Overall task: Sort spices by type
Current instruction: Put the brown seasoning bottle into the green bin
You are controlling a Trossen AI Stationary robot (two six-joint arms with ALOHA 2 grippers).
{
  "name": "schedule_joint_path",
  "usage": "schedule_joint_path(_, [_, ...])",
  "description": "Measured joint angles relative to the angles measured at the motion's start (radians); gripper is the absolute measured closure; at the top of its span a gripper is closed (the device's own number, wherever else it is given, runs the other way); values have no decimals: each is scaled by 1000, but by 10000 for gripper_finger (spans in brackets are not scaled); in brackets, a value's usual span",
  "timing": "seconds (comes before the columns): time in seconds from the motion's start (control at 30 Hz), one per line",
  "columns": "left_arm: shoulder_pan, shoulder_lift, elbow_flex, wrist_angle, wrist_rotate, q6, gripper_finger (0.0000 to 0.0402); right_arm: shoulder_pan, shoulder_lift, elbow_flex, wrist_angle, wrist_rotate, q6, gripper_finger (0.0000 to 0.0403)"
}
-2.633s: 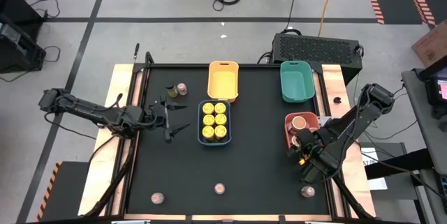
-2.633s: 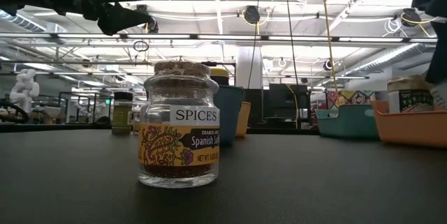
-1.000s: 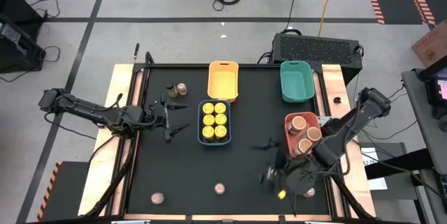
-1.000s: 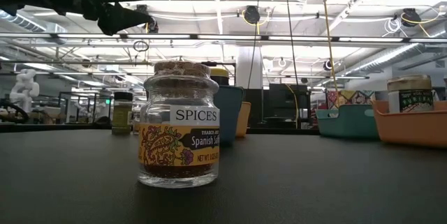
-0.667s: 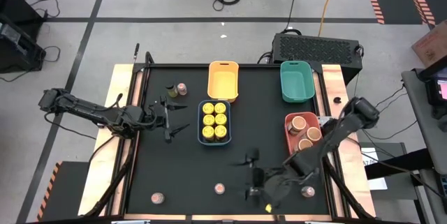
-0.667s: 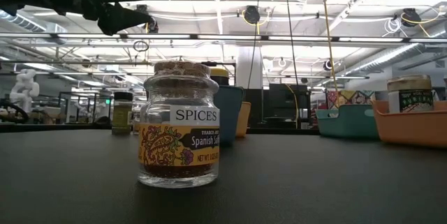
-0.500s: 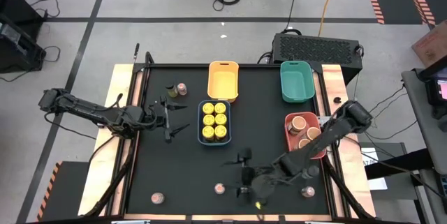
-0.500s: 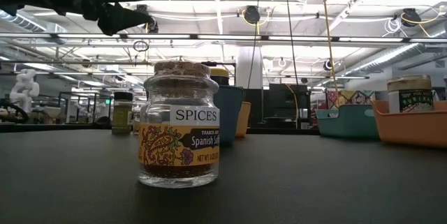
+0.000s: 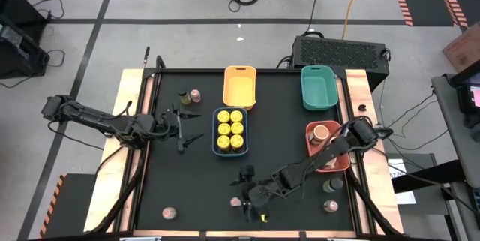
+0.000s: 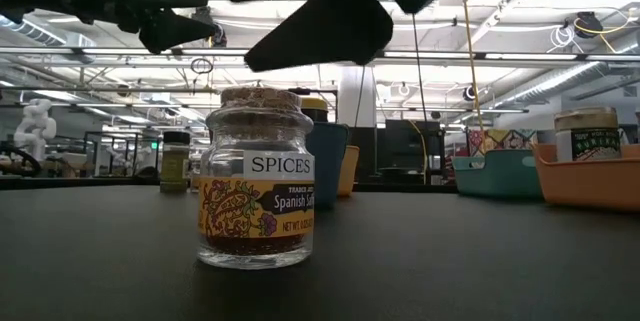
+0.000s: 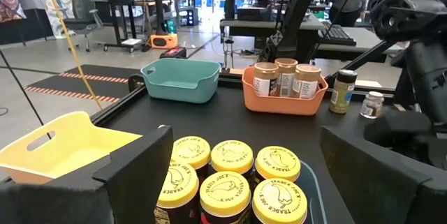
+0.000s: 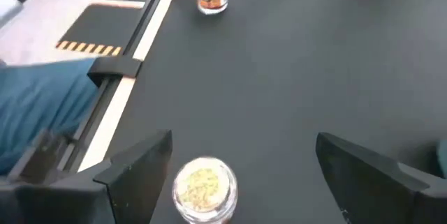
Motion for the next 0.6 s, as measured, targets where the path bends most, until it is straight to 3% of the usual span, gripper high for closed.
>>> schedule_joint_path(0.13, [0,0,0,-22,17,0,39,1,12,0,8,-5,-14,55])
schedule_joint_path(0.33, [0,10,0,-167,161,-40,39,1,15,0,6,-22,-32,55])
schedule_joint_path(0.6, [0,67,0,-197,274,-54,39,1,15,0,8,-20,-49,55])
